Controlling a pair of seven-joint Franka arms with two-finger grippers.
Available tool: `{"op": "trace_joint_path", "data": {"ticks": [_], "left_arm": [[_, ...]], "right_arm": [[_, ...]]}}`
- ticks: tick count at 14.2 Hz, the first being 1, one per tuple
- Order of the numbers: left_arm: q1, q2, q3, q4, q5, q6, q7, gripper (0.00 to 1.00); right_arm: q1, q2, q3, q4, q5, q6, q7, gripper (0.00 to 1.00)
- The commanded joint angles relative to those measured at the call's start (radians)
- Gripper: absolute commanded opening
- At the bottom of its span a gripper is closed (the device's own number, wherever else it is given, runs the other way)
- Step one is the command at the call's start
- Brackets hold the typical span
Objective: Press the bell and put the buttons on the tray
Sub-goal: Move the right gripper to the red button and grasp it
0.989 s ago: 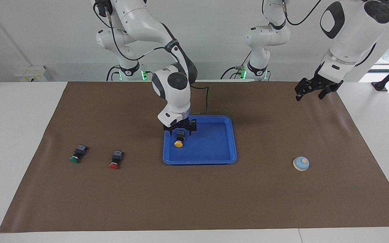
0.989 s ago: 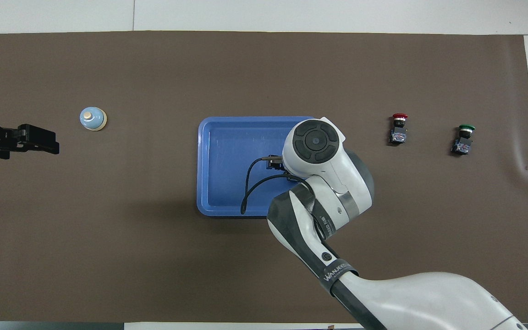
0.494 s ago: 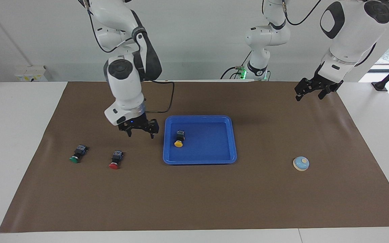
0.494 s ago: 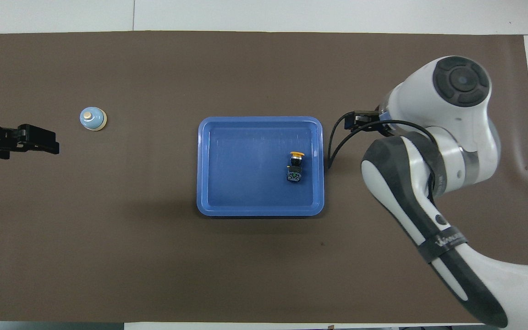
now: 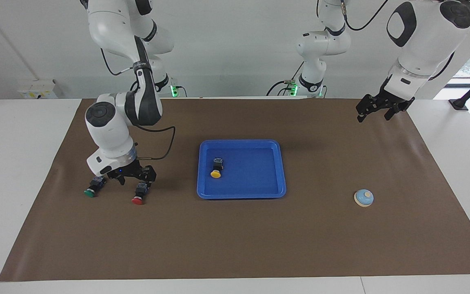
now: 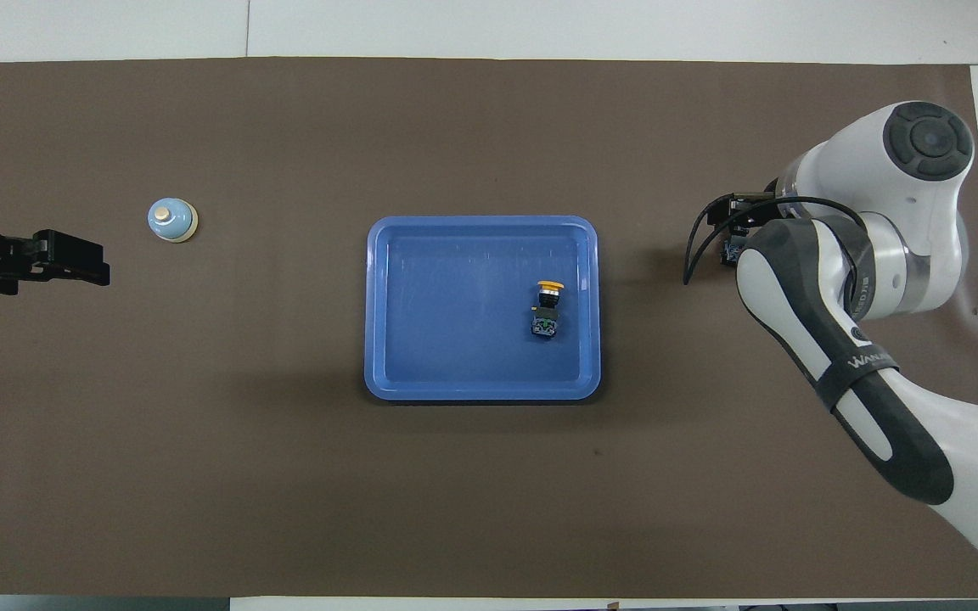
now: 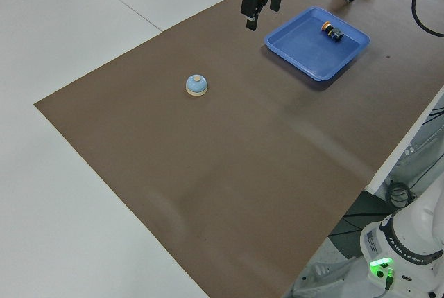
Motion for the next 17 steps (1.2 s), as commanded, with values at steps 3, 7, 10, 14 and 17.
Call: {"op": "trace_joint_path", "data": {"ticks": [3,7,10,14,17], "left_arm": [[0.005,-0.010,0.000,0.001,-0.019,-0.006,-0.003,1.00],[0.005,-0.010,0.000,0.001,-0.019,-0.006,-0.003,1.00],[0.005,-0.010,0.000,0.001,-0.019,-0.006,-0.003,1.00],[0.005,-0.010,0.000,0.001,-0.019,-0.006,-0.003,1.00],[0.005,-0.010,0.000,0.001,-0.019,-0.006,-0.003,1.00]], "right_arm": [[-0.015,0.038,0.010,-0.062,-0.017,0.136,0.008,1.00],[-0.015,0.039,0.012,-0.078,-0.015,0.126,0.011,0.45],[-0.015,0.033,0.012,-0.096,-0.014,0.124,0.008,0.00],[-0.015,0.032,0.012,-0.089,-0.014,0.100,0.006,0.00],[-0.001,0.033,0.021,0.017,-0.008,-0.030,0.009,0.00]]}}
